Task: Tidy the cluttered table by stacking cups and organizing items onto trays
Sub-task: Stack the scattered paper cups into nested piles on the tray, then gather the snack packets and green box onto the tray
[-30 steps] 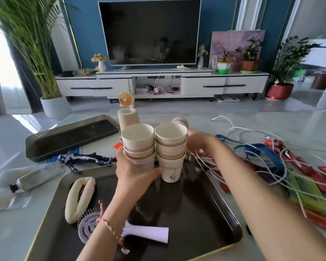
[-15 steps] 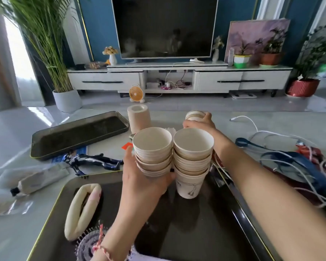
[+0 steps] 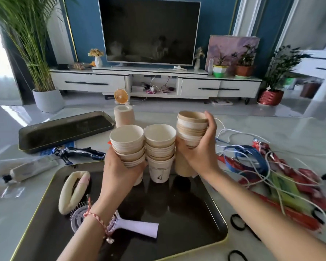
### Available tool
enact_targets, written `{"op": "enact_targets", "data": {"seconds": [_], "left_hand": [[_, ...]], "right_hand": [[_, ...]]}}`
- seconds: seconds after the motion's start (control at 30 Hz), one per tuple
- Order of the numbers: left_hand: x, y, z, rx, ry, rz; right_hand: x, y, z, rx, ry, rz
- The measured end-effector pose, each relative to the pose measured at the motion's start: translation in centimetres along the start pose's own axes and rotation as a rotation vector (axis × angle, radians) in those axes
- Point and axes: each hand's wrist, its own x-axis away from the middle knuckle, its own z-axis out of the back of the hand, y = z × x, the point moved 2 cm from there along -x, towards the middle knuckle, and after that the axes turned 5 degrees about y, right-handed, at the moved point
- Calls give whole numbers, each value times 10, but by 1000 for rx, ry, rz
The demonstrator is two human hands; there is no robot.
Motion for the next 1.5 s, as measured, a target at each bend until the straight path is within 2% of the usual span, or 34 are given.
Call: {"op": "enact_targets", "data": {"seconds": [0.1,0.2,0.3,0.43,0.47,0.53,0.6,0.67,0.7,0.73,0.8,0.83,0.93,1.07,1.23,1.4,1.5], "left_hand": [[0,-3,12,-32,61,46],[-2,-12,16,-44,54,103],[-1,-15,16,-57,51,111],[1,-6,21,-70,22,152],[4,-2,22,-100,15,166],[17,8,30,-256,67,178],[40,25,38,-312,219,38],[64,45,34,-276,267,-231],[72,53,25,-276,196,-351],[79,58,13,-278,55,-421],[93,63,-13,-304,-304,-438],[102,62,-25,-326,-429,-439],[118,48,-46,-421,-589,-428],[122,42,-50,-440,-601,-420],[117,35,-45,-451,-555,-430],[119,32,-45,-483,-586,-402],[126,32,-46,-525,-619,-437]], "right_hand": [[9,-2,-12,24,-27,28],[16,0,-18,52,-107,21],[17,0,-15,82,-181,-34],[20,-2,0,114,-405,-214],[21,-1,8,112,-402,-275],[23,1,30,158,-276,-337],[25,-1,53,227,-138,-336],[28,-2,68,267,-213,-431],[30,-3,70,296,-343,-495],[34,-7,70,368,-494,-535],[41,-8,66,590,-697,-502],[44,-7,67,675,-722,-483],[53,0,70,828,-745,-479],[50,11,83,937,-614,-311],[54,25,80,1068,-674,-186],[53,21,72,1212,-634,-53],[48,10,79,1185,-626,-74]]}}
